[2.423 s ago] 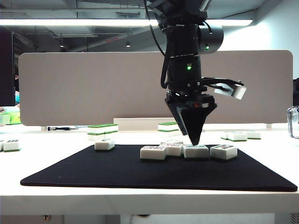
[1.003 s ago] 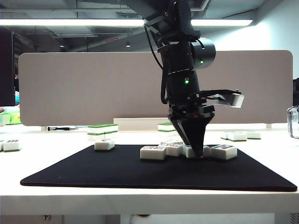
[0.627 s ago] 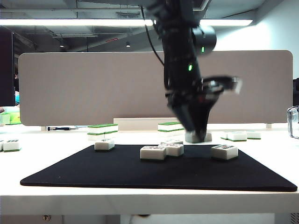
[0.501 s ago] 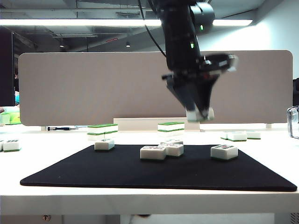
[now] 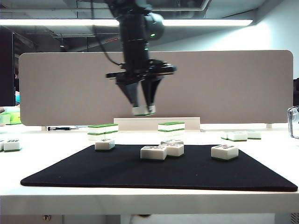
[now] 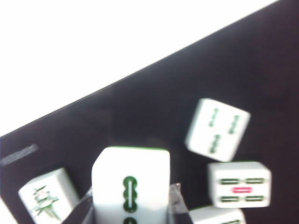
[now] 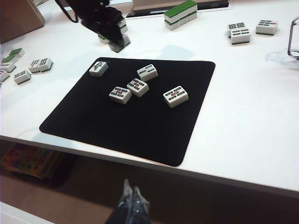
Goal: Align six mahjong tiles in a row on the table.
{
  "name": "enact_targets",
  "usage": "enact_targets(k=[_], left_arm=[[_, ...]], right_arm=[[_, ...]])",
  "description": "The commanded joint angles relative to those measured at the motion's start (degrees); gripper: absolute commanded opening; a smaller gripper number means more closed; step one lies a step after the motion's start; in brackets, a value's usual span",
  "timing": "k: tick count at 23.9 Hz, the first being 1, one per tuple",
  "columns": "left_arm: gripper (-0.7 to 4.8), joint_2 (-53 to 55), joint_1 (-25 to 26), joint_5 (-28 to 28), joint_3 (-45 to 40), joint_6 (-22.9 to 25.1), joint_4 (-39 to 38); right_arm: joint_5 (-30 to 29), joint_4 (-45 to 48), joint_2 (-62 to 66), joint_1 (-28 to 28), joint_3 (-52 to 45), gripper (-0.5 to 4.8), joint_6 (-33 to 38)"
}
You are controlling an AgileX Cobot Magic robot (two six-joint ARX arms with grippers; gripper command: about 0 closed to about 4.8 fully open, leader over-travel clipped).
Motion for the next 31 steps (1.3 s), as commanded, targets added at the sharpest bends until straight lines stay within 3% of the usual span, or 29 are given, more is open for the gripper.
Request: enact_targets(k=[1,9,18,31], left_arm=[[1.11,-0.4,3.3,0.5,0.1,-4.7,-1.4],[1.11,0.7,5.4,3.2,-1.0,-10.5,-3.3],[1.11,1.1,5.3,2.8,-8.8,-10.5,0.2],[1.21,1.7,5.2,3.0,-10.7,-11.6,1.2]], right_arm=[[0.1,0.8,-0.6,0.0,0.2,-0.01,-0.1],[0.1,0.9,-0.6,0.0,-0.4,-0.01,-0.1],[0.1,1.0,-0.6,0.0,-0.5,-0.01,-0.1],[0.1,1.0,-0.6,0.0,-0.5,-0.01,-0.1]])
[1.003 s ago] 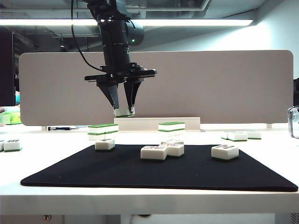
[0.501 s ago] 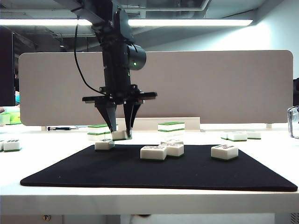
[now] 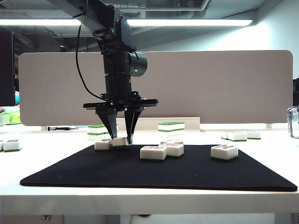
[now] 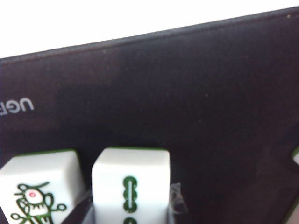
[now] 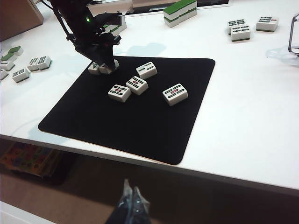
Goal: Align six mahjong tiles in a row on the table.
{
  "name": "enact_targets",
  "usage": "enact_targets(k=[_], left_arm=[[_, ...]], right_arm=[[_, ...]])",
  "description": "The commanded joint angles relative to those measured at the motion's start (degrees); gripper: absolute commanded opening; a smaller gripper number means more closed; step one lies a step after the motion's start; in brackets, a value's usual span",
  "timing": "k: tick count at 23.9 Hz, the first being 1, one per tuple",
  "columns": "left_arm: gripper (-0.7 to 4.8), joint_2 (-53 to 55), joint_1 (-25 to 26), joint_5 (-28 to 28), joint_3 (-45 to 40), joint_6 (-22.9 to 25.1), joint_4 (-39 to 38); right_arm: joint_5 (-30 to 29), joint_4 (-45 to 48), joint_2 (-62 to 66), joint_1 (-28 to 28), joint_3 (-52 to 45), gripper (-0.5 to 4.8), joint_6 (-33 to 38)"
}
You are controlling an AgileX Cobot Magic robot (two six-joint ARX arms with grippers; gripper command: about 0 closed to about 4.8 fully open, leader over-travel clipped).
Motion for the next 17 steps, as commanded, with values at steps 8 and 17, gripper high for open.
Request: enact_targets(k=[8,17], left_arm=[[1.22,-0.3,-0.1,0.3,0.1,-1.5,-0.1],[2.20,-0.3,-0.1,0.3,0.1,-1.5,-0.1]], right_arm=[[0.1,0.8,-0.6,0.0,0.2,-0.01,-0.1],[0.1,0.8,-0.6,0.0,0.2,-0.01,-0.1]])
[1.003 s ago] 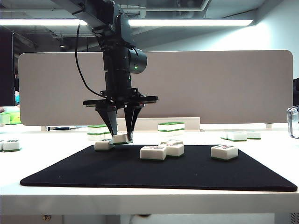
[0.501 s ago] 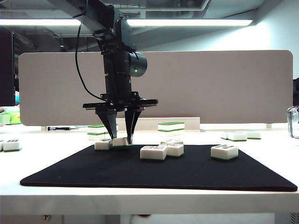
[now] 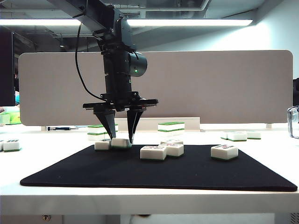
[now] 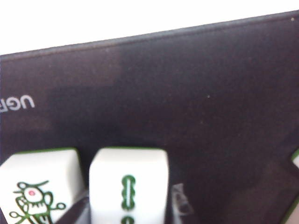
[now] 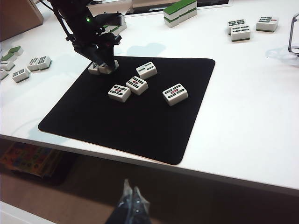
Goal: Align six mahjong tiles in a row on the table.
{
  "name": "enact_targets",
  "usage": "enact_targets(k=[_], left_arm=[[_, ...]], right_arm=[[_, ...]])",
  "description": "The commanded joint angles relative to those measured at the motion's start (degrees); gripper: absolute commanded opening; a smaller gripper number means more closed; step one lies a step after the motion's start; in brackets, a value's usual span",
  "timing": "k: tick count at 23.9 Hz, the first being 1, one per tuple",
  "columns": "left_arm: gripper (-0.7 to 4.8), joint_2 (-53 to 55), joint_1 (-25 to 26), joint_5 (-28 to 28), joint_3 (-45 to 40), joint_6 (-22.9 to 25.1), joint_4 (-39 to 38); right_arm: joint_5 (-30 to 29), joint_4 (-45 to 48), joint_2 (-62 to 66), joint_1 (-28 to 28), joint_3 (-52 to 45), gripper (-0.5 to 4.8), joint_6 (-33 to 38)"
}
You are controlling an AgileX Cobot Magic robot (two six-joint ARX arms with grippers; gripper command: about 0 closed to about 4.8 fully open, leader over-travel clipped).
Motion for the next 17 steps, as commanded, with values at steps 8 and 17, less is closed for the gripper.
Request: enact_targets(k=[8,17], left_arm=[[2.20,-0.8,-0.1,1.3,0.3,-0.2,-0.6],[2.19,-4.5,-2.6,2.8,0.3,2.9,3.7]], right_arm=[[0.1,0.8,-0.6,0.0,0.2,-0.01,-0.1],[0.1,0.8,-0.6,0.0,0.2,-0.01,-0.1]])
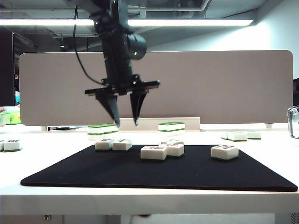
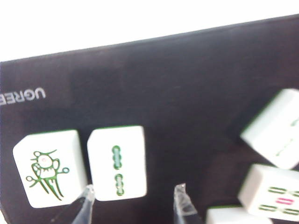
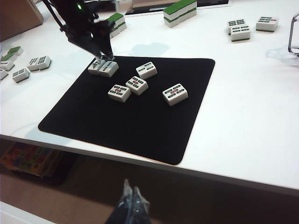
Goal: Align six mahjong tiles in a row on the table.
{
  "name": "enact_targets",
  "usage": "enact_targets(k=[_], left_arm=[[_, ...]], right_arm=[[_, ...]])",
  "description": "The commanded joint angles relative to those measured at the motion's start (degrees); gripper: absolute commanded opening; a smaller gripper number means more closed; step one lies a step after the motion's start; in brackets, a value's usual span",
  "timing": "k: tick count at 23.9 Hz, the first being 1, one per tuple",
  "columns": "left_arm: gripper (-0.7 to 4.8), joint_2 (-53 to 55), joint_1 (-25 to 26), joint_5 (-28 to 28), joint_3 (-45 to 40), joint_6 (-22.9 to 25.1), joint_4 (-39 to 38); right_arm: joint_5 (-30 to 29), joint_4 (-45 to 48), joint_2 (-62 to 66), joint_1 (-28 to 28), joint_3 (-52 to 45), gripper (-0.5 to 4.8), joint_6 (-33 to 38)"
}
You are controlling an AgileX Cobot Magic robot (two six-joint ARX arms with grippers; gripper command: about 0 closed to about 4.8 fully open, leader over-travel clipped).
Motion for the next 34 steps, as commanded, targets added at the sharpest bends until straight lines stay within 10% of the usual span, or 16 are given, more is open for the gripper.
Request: enact_targets(k=[1,10,16,34], left_arm=[[2.19,-0.3,-2.4,1.0,0.2,4.6,4.2],[2.19,2.3,-9.6,0.3,0.1,18.4,12.8],[2.20,4.9,-11.4,-9.1,0.1,19.5,13.2],[2.20,5.0,-11.1,-7.7,0.1,19.5,13.7]], right_arm=[[0.1,0.8,-0.6,0.0,0.2,-0.01,-0.1],[0.1,0.9,-0.6,0.0,0.2,-0.01,-0.1],[-0.1,0.9,-0.6,0.0,0.2,-0.01,-0.1],[-0.1,1.0,-0.6,0.0,0.2,-0.01,-0.1]])
